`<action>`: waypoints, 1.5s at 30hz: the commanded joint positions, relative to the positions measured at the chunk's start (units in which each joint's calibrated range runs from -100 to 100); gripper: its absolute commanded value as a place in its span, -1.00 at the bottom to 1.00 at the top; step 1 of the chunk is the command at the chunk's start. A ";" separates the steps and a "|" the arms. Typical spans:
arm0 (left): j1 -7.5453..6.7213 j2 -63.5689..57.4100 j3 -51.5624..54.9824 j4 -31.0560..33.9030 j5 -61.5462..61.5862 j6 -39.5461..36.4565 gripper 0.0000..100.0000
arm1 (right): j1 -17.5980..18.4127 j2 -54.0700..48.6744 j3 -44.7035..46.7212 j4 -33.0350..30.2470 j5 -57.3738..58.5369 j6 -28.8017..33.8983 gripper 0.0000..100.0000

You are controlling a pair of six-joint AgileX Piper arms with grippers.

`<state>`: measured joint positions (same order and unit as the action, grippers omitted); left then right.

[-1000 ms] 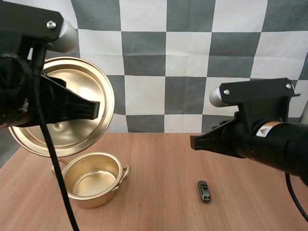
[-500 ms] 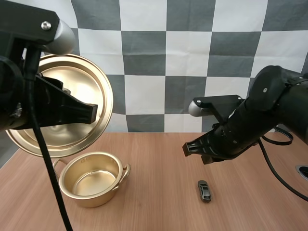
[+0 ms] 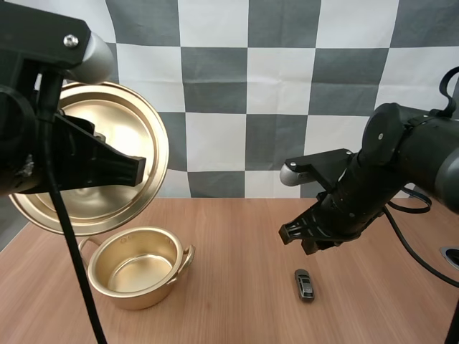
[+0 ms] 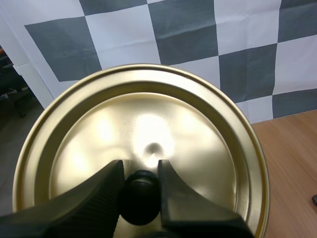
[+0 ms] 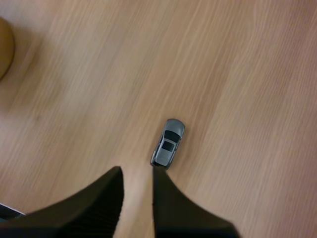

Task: Open the pot, put the car inside, and close it

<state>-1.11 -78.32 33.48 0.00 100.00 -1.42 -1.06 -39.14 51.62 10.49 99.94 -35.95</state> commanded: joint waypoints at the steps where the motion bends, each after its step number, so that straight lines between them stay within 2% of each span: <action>1: -0.01 -0.02 -0.06 0.00 0.00 0.03 -1.00 | -0.02 -0.03 -0.08 0.60 0.06 -3.01 0.94; 2: -0.01 -0.02 -0.06 0.00 0.00 0.03 -1.00 | -0.02 -0.03 -0.08 0.69 0.06 -4.76 1.00; 6: -0.01 -0.02 -0.06 0.00 0.00 0.10 -1.00 | -0.02 -0.03 -0.08 0.82 0.06 -7.39 1.00; 9: -0.01 -0.02 -0.06 0.00 0.00 0.43 -1.00 | -0.02 -0.03 -0.08 1.22 0.06 -6.73 1.00; 12: -0.01 -0.02 -0.06 0.00 0.00 0.43 -1.00 | -0.02 -0.03 -0.08 1.22 -6.14 -6.15 1.00; 21: -0.01 -0.02 -0.06 0.00 0.00 0.43 -1.00 | -0.02 0.60 -0.23 0.75 -3.52 -6.15 1.00; 26: -0.01 -0.02 -0.06 0.00 0.00 0.43 -1.00 | -0.02 4.42 0.82 2.70 0.06 -6.15 1.00; 35: -0.01 -0.02 -0.06 0.00 0.00 0.43 -1.00 | -0.02 10.56 2.29 1.79 0.06 -6.15 1.00; 45: -0.01 -0.02 -0.06 0.00 0.00 0.43 -1.00 | -0.02 19.32 2.29 0.70 -5.75 -6.15 1.00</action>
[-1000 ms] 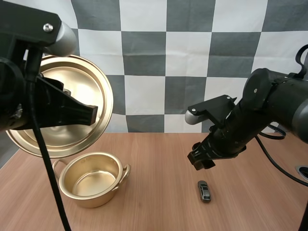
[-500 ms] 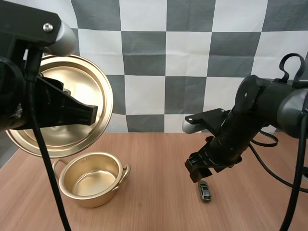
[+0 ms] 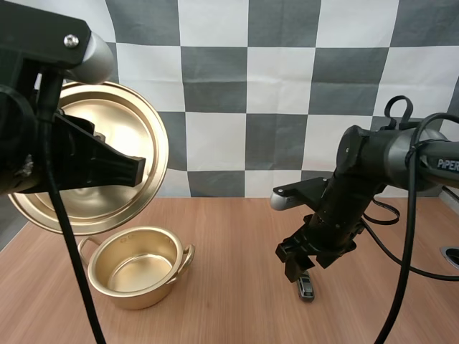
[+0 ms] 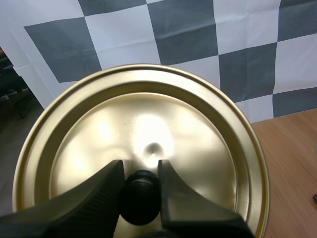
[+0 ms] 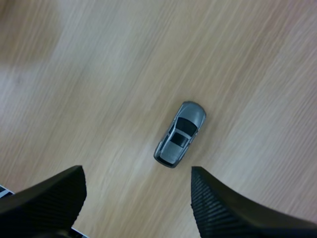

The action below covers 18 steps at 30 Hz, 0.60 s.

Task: Open the pot, put the car inside, and close it

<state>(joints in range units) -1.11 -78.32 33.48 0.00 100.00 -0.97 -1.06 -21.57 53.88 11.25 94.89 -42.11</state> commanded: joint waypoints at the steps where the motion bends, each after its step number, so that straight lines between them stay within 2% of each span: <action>1: -0.01 -0.02 -0.06 0.00 0.00 -0.02 -1.00 | -0.02 2.49 0.02 -0.05 -1.14 0.01 1.00; 11: -0.01 -0.02 -0.06 0.00 0.00 -0.02 -1.00 | -0.02 7.90 0.02 -3.71 -7.52 1.70 1.00; 18: -0.01 -0.02 -0.06 0.00 0.00 -0.02 -1.00 | -0.02 10.46 0.02 -3.88 -8.34 1.84 1.00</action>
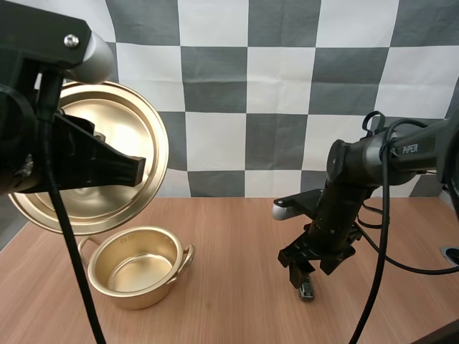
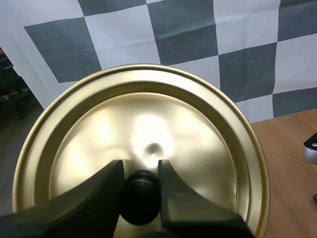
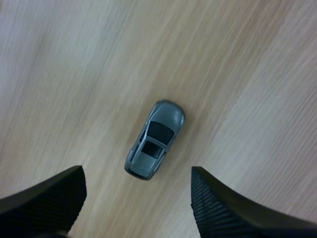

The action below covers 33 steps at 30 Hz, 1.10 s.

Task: Open the pot, put the car inside, and close it

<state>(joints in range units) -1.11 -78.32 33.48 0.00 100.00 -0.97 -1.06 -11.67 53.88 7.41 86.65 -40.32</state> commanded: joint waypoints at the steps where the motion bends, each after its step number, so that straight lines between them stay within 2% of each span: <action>1: -0.01 -0.02 -0.06 0.00 0.00 -0.02 -1.00 | -0.02 1.01 0.02 0.09 -0.10 0.05 1.00; 28: -0.01 -0.02 -0.06 0.00 0.00 0.38 -1.00 | -0.02 12.48 0.02 0.75 -7.64 -0.26 1.00; 33: -0.01 -0.02 -0.06 0.00 0.00 0.38 -1.00 | -0.02 13.12 0.02 0.75 -8.29 -1.85 1.00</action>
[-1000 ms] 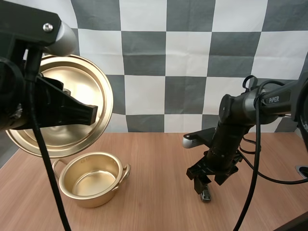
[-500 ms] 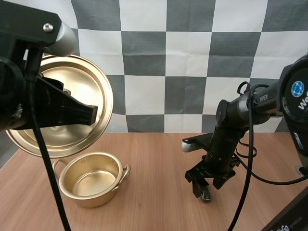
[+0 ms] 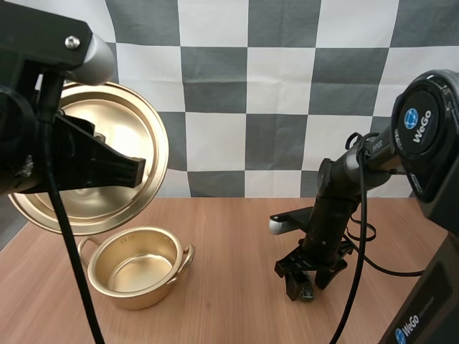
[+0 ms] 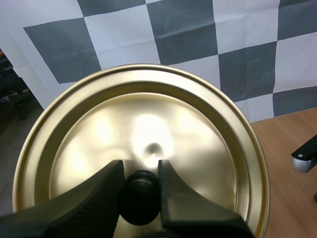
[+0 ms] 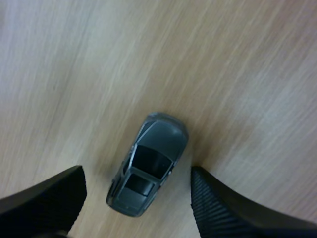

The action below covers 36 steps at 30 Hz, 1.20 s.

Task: Open the pot, put the car inside, and close it

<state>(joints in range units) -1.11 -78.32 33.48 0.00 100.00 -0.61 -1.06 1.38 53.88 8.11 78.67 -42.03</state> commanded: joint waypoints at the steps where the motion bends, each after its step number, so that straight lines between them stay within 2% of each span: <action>1: -0.01 -0.02 -0.06 0.00 0.00 0.01 -1.00 | -0.02 0.07 0.02 0.15 -0.28 -0.67 1.00; 6: -0.01 -0.02 -0.06 0.00 0.00 0.01 -1.00 | -0.02 0.07 0.02 3.11 -0.48 -3.27 1.00; 9: -0.01 -0.02 -0.06 0.00 0.00 0.01 -1.00 | -0.02 0.07 0.02 4.29 -0.48 -3.85 0.18; 12: -0.01 -0.02 -0.06 0.00 0.00 0.31 -1.00 | -0.02 0.07 0.02 4.42 -0.48 -3.85 -0.96; 30: -0.01 -0.02 -0.06 0.00 0.00 0.31 -1.00 | -0.02 -0.50 -1.37 5.05 1.35 -5.64 -1.00; 36: -0.01 -0.02 -0.06 0.00 0.00 0.31 -1.00 | -0.02 -6.40 -8.11 12.81 9.16 -7.99 -1.00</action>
<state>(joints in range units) -1.11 -78.32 33.48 0.00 100.00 -0.36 -1.06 -3.16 47.87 17.86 85.36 -49.53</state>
